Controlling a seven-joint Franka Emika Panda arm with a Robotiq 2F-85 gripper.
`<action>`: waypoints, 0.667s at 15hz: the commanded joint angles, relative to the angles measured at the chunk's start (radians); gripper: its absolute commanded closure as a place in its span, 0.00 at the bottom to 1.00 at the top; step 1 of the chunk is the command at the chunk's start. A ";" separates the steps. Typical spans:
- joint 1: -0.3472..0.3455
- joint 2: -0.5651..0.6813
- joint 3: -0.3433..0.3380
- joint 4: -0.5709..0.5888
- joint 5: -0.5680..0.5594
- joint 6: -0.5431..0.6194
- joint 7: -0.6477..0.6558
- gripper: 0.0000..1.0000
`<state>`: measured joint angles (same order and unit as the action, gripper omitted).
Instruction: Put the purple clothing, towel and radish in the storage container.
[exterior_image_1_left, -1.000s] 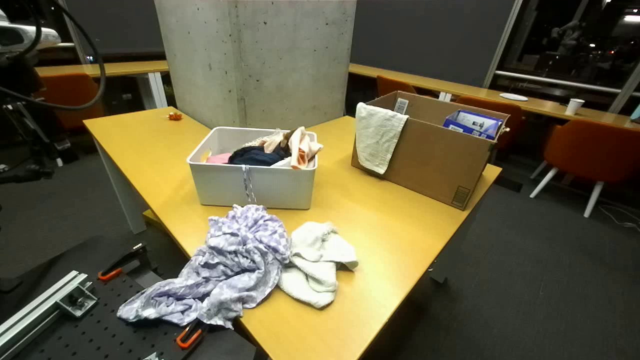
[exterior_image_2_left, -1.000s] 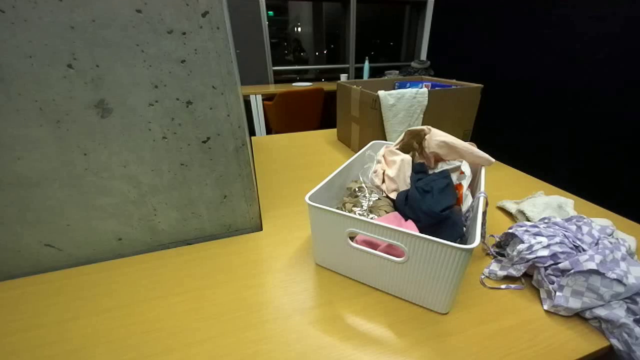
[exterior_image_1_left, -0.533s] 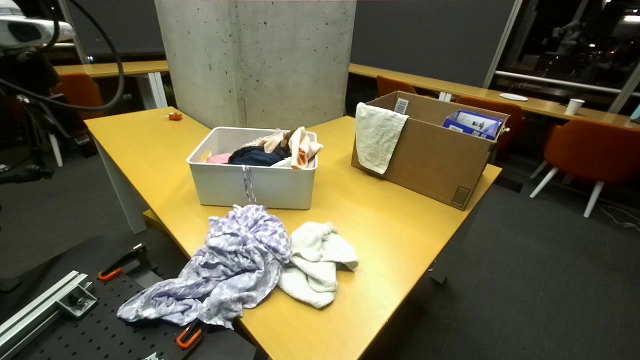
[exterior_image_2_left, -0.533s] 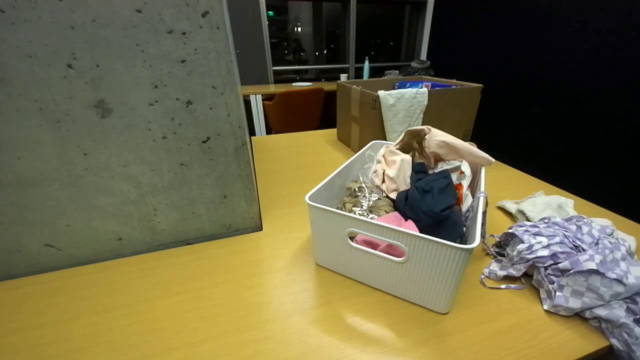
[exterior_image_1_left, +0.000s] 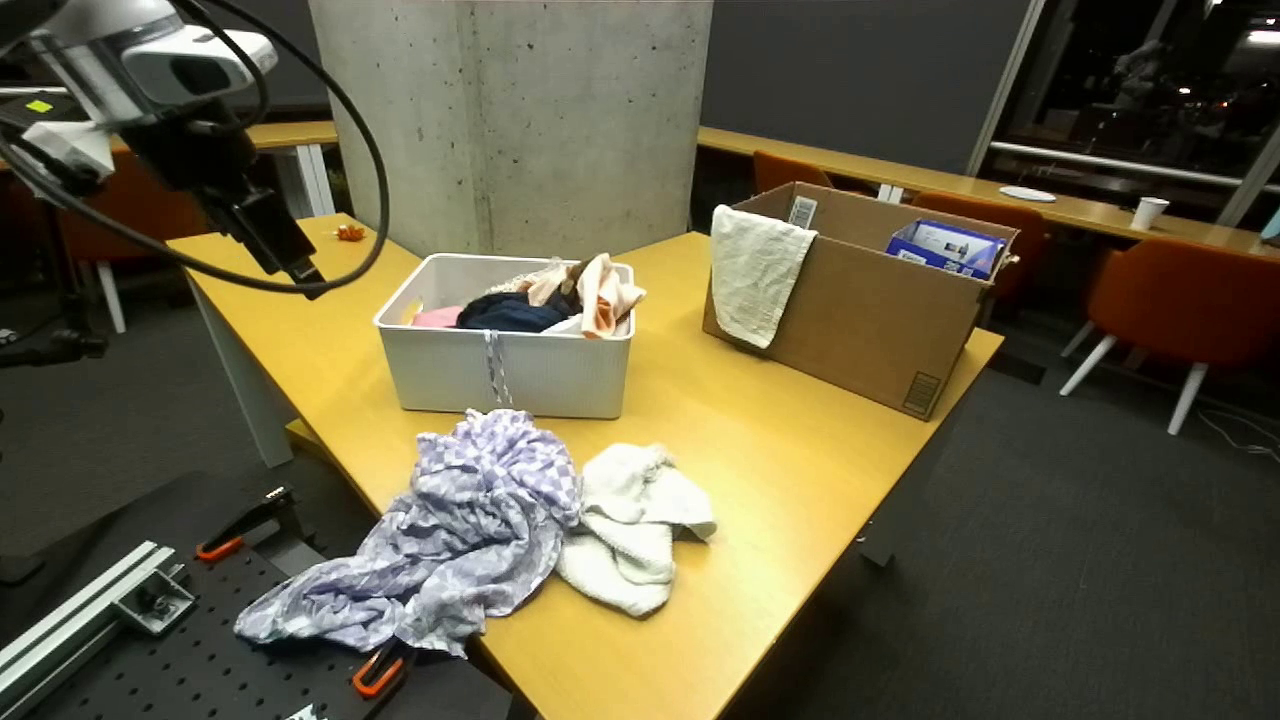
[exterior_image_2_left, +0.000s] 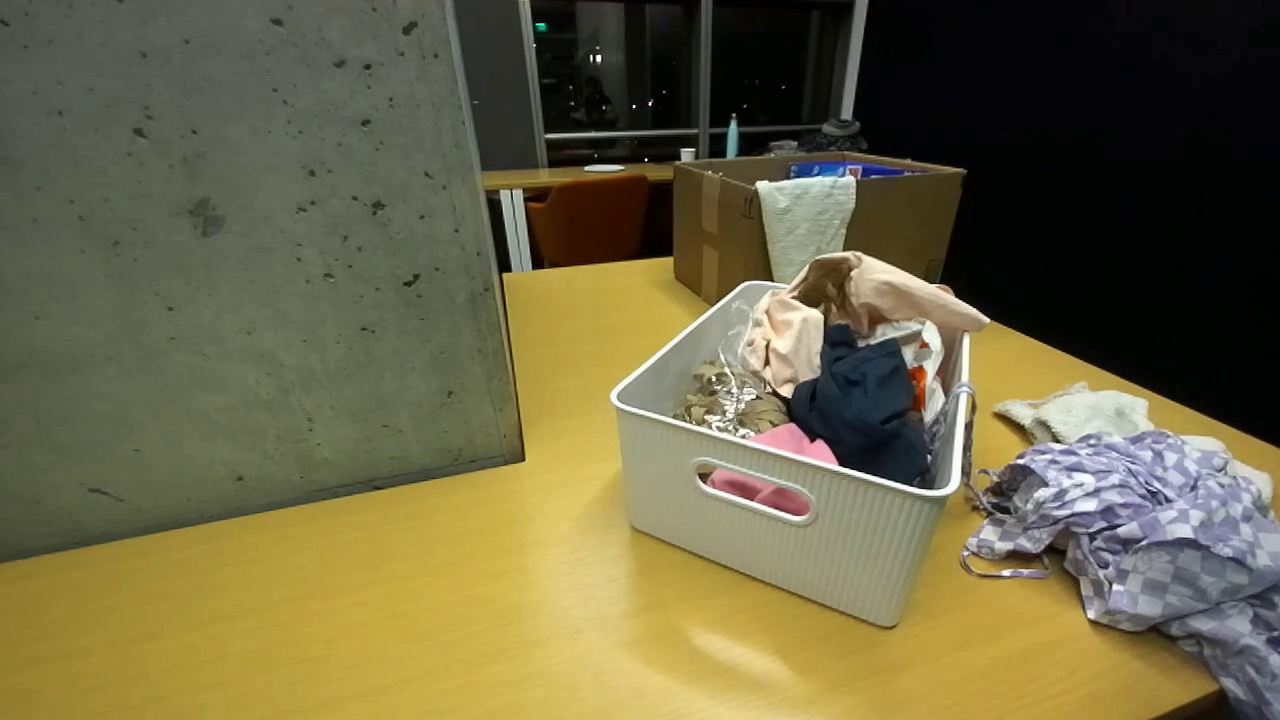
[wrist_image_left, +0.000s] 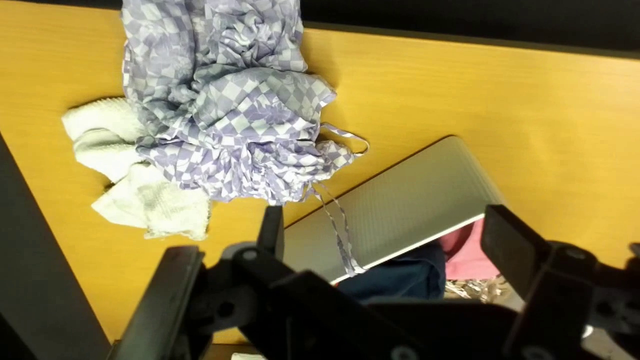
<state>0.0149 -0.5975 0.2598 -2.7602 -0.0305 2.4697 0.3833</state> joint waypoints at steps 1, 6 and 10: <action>-0.047 0.074 -0.072 0.001 -0.001 0.041 -0.027 0.00; -0.120 0.167 -0.177 0.000 -0.004 0.089 -0.071 0.00; -0.131 0.326 -0.221 -0.018 0.007 0.227 -0.124 0.00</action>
<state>-0.1162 -0.3988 0.0645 -2.7794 -0.0304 2.5957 0.2949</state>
